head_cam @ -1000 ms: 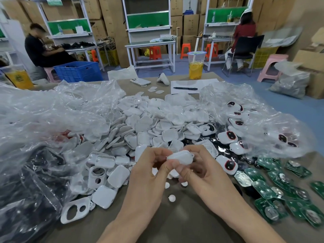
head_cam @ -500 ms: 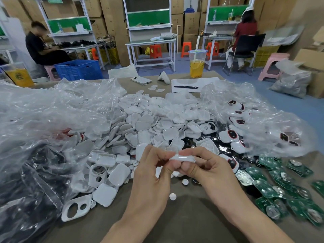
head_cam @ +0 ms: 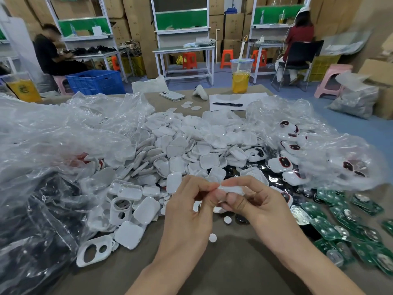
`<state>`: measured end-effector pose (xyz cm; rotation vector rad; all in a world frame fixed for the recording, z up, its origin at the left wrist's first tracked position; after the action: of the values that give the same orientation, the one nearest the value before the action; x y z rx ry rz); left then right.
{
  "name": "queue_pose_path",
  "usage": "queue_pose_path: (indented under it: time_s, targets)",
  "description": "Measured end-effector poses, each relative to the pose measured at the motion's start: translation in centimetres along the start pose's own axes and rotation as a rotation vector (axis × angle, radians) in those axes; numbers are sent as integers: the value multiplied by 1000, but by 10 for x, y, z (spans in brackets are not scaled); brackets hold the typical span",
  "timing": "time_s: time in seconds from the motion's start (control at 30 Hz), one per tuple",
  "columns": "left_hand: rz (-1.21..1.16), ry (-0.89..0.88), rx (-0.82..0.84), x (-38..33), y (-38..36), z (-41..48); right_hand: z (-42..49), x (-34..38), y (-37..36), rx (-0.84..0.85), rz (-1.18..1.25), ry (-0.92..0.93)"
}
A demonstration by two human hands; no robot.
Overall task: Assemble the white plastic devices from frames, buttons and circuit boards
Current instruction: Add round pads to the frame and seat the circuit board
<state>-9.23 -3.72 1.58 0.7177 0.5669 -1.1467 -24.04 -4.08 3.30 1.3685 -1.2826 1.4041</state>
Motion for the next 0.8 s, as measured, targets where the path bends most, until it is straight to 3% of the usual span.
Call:
queue_pose_path:
  time_s: [0.2,0.43,0.53,0.67,0.8]
  targets:
    - [-110,80,113,4,13,-1,-2,0,4,16,10,38]
    - [-37,-44,116,8,19,-2,-3,-1,0,22,-64,63]
    - [28,4,162,11,21,-4,-7,-6,3,-22,-230,27]
    - [118,65,405,13,30,-18,-17,-22,13,-65,-706,42]
    - [286,-3,504,8,40,-34,-28,-36,16,27,-982,63]
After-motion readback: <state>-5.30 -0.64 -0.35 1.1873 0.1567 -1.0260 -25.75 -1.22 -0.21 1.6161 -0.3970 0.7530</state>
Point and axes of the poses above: each hand's wrist, its own z-axis towards the middle knuckle, its own y-axis out of the back of the hand, x = y × z, the point moved 1 cm from there along z, towards the middle knuckle, and after that the axes turned 13 degrees about -y, right-handed, at the moved point
